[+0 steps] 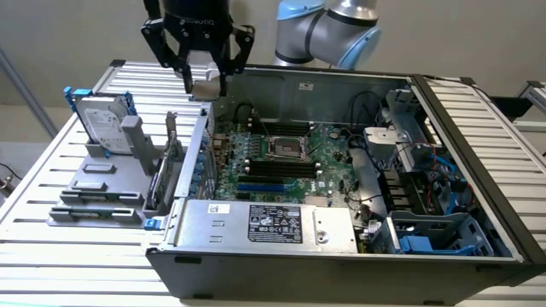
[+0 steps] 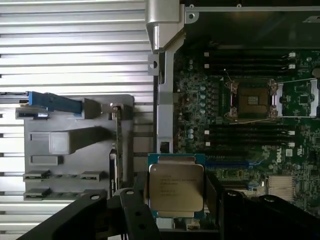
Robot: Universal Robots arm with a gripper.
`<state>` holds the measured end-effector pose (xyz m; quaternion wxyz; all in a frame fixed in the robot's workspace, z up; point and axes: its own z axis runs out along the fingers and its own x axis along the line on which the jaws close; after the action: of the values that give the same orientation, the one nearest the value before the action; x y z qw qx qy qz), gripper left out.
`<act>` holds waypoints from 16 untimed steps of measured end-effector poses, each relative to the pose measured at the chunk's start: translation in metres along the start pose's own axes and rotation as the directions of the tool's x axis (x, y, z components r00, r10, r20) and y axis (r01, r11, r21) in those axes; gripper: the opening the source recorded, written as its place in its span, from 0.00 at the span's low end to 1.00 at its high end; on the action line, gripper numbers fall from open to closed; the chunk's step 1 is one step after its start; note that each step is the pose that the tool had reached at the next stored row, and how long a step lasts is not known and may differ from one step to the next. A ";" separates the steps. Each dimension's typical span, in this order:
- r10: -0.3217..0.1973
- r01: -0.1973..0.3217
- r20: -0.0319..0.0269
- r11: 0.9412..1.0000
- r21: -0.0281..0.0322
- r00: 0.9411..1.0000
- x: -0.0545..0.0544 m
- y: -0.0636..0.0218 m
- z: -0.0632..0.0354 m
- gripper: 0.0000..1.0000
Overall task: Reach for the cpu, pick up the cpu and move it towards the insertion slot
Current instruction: 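Pick up the cpu and move it towards the insertion slot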
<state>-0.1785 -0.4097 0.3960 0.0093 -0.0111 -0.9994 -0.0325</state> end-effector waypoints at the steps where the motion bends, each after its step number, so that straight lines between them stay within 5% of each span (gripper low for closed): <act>1: 0.000 0.000 0.000 1.000 0.000 1.000 -0.004 0.0013 0.0003 0.55; 16: 0.000 0.000 0.000 1.000 0.000 1.000 -0.072 0.0286 0.0153 0.55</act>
<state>-0.1060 -0.3818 0.3812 0.0093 -0.0111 -0.9994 -0.0324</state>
